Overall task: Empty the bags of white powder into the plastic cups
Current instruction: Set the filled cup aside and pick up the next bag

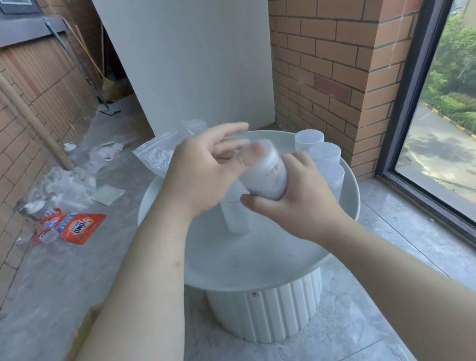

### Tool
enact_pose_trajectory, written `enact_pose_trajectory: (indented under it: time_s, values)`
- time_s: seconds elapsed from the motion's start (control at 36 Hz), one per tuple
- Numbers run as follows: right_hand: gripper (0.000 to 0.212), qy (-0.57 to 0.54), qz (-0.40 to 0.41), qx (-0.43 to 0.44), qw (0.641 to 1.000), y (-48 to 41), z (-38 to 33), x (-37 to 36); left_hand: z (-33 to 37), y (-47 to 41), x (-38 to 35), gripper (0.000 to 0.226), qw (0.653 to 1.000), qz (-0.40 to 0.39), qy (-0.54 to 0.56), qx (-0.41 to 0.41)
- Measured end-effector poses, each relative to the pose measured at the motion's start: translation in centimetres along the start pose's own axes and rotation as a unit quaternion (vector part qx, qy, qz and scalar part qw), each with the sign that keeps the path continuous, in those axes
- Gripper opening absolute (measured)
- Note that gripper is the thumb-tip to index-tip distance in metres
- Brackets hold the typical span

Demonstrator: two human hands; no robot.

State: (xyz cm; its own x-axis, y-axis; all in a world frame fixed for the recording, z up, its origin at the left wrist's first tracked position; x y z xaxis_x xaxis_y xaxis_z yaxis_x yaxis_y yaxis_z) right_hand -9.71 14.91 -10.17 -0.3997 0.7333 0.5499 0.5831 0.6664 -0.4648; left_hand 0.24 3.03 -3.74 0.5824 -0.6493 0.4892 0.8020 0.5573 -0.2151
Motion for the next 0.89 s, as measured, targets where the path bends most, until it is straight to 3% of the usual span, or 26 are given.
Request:
enact_pose_trajectory:
  time_s: [0.08, 0.17, 0.31, 0.5, 0.61, 0.72, 0.81, 0.89]
  values:
    - [0.056, 0.031, 0.037, 0.008, 0.999, -1.8, -0.4, 1.4, -1.2, -1.0, 0.9, 0.047, 0.995, 0.064, 0.067, 0.032]
    - [0.065, 0.006, 0.053, -0.009, 0.999, -3.5, 0.0, 2.4, -3.8, -2.0, 1.7, 0.051, 0.988, 0.131, 0.047, 0.069]
    - [0.093, 0.072, 0.027, -0.005, 0.997, -5.8, 1.1, 2.3, -8.1, -2.7, 1.8, 0.057, 0.980, 0.151, 0.007, 0.132]
    - [0.071, 0.256, -0.056, 0.019, 0.965, -7.7, 3.3, -1.2, -11.4, -3.3, 1.3, 0.060, 0.958, 0.158, 0.073, 0.228]
    - [0.060, 0.408, -0.107, -0.004, 0.907, -7.8, 5.0, -2.3, -13.0, -4.0, 0.3, 0.082, 0.947, 0.122, 0.133, 0.268]
    - [0.044, 0.456, -0.113, -0.052, 0.881, -8.0, 6.1, -2.2, -13.2, -4.4, -1.2, 0.073, 0.942, 0.074, 0.180, 0.272]
    - [0.050, 0.419, -0.059, -0.023, 0.906, -8.3, 5.2, -2.1, -13.7, -4.7, -2.0, 0.073, 0.930, 0.064, 0.224, 0.284]
    - [0.047, 0.182, 0.018, 0.018, 0.983, -8.7, 3.0, -2.4, -14.2, -5.1, -2.4, 0.072, 0.916, 0.056, 0.270, 0.293]
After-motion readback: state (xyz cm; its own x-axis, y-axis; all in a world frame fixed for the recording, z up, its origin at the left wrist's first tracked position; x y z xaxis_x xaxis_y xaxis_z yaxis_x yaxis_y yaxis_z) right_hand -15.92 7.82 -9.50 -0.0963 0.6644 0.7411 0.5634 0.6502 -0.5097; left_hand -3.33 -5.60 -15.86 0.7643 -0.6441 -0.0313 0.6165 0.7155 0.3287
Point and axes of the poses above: each hand's wrist, its own y-axis away from the middle knuckle, its own x-axis out of the back of the hand, z = x × y, the point moved 6 cm from there along -y, towards the middle knuckle, and after that the axes turned 8 degrees about x, right-handed, at the moved point
